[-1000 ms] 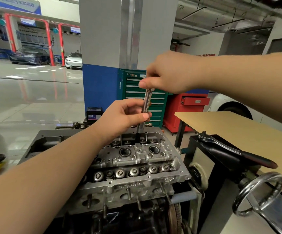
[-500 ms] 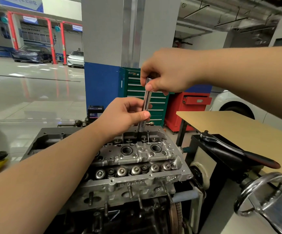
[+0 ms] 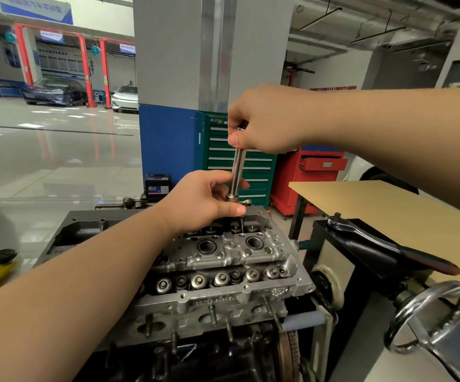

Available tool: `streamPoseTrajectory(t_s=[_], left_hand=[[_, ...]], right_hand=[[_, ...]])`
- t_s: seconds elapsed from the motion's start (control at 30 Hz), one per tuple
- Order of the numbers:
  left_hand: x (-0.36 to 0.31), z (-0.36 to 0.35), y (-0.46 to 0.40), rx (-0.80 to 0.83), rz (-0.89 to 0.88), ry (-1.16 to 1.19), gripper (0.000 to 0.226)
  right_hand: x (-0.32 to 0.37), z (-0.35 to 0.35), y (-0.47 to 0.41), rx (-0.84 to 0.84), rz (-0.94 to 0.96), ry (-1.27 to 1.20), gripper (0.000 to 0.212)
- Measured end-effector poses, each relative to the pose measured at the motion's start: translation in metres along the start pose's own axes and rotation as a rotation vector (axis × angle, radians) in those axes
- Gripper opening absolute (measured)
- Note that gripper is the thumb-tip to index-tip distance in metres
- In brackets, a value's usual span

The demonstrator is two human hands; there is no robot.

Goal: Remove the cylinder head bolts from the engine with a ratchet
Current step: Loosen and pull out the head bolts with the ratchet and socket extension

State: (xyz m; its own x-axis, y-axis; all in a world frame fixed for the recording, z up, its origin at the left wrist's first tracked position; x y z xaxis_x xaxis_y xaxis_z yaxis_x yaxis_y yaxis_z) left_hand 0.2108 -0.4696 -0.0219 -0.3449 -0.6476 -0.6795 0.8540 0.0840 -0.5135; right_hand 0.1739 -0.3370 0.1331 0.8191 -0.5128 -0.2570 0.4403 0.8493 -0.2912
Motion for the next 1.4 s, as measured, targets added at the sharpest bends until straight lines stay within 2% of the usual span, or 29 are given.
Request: streamPoseTrajectory(t_s=[0.2,0.27,0.37,0.43,0.5,0.57,0.63,0.67,0.73,0.83,0.9,1.0,1.1,1.27,1.4], left_hand=[[0.006,0.004,-0.001,0.095,0.026,0.129,0.041],[0.009,0.004,-0.001,0.092,0.055,0.196,0.044],[0.01,0.001,-0.001,0.078,0.066,0.229,0.05],[0.009,-0.002,0.0,0.089,0.077,0.233,0.051],[0.007,-0.003,0.002,0.119,0.074,0.29,0.044],[0.006,0.003,0.003,0.094,0.065,0.319,0.043],[0.009,0.012,0.002,-0.002,0.086,0.327,0.05],[0.012,0.014,0.002,-0.047,0.103,0.29,0.048],[0.019,0.012,0.001,-0.064,0.136,0.061,0.036],[0.028,0.001,-0.002,0.033,0.129,-0.303,0.033],[0.029,-0.002,-0.005,0.076,0.12,-0.354,0.033],[0.031,-0.003,-0.007,0.174,0.127,-0.436,0.046],[0.031,-0.005,-0.006,0.26,0.107,-0.467,0.055],[0.03,-0.007,-0.008,0.305,0.099,-0.529,0.054],[0.031,-0.006,-0.009,0.317,0.114,-0.518,0.055]], right_hand=[[0.012,-0.004,-0.004,-0.063,-0.074,0.033,0.029],[0.005,-0.011,-0.005,-0.105,-0.092,-0.184,0.033],[-0.015,-0.039,0.008,-0.047,-0.176,-0.745,0.031],[-0.021,-0.065,0.016,0.058,-0.179,-0.799,0.02],[-0.018,-0.089,0.022,0.094,-0.141,-0.819,0.01],[-0.012,-0.105,0.023,0.034,-0.137,-0.891,0.005],[-0.006,-0.115,0.023,-0.049,-0.165,-0.921,0.002],[-0.003,-0.119,0.023,-0.087,-0.179,-0.917,0.001],[0.002,-0.125,0.025,-0.142,-0.197,-0.906,0.003],[0.006,-0.123,0.03,-0.236,-0.208,-0.982,0.007],[0.003,-0.113,0.03,-0.318,-0.224,-1.117,0.01],[-0.008,-0.096,0.03,-0.386,-0.235,-1.266,0.014],[-0.022,-0.092,0.036,-0.397,-0.222,-1.178,0.015],[-0.045,-0.115,0.056,-0.364,-0.262,-1.019,0.015],[-0.058,-0.13,0.066,-0.35,-0.315,-1.08,0.015]])
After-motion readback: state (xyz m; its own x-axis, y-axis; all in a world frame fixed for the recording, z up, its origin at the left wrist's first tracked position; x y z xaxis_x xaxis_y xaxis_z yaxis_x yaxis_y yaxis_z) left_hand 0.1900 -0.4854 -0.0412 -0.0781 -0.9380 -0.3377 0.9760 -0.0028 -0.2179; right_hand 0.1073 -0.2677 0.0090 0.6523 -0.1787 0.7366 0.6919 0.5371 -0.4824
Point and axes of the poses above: each hand's wrist, its own y-axis away from the middle knuckle, its own z-axis out of the back of the hand, x = y × z, the point moved 3 cm from there along -y, towards the middle knuckle, and after that the axes turned 4 degrees about -z, right-handed, at the moved point
